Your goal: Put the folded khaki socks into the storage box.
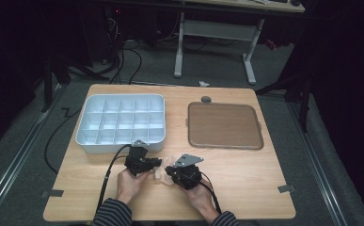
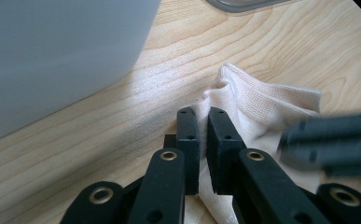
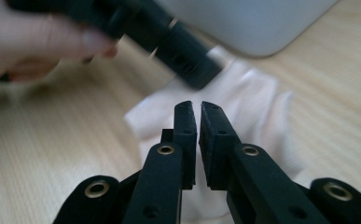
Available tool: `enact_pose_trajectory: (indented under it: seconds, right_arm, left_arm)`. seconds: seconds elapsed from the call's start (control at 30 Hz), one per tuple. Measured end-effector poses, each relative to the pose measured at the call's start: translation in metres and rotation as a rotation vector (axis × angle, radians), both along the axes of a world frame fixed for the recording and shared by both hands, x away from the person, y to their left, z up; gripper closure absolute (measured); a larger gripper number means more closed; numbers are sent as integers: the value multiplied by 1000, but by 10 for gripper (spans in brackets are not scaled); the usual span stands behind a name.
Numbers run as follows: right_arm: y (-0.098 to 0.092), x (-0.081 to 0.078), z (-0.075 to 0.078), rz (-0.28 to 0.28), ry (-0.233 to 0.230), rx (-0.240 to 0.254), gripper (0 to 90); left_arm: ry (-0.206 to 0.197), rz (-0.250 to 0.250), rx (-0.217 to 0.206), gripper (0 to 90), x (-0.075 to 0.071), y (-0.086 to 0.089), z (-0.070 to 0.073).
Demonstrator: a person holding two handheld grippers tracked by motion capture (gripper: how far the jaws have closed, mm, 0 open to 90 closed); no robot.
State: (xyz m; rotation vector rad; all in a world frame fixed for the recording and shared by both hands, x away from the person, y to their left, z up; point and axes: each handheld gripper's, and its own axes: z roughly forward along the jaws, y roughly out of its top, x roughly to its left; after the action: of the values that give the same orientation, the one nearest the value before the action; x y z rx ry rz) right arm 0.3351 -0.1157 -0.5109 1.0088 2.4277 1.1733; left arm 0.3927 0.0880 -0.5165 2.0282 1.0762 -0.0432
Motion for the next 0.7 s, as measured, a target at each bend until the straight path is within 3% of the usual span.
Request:
enact_pose_trajectory:
  seconds: [0.17,0.33,0.5,0.7]
  right_arm:
    - [1,11,8,-27,-2,0,870]
    - [5,20,4,-48,15,-4,879]
    - [6,27,-5,-63,41,-49,885]
    - [4,28,-10,-76,54,-63,895]
  left_arm:
    - [0,-6,1,848,-1,0,0]
    - [-4,-19,7,849,-2,0,2]
    - [-7,-28,1,848,-4,1,4]
    - [-17,-38,-11,848,-7,1,7]
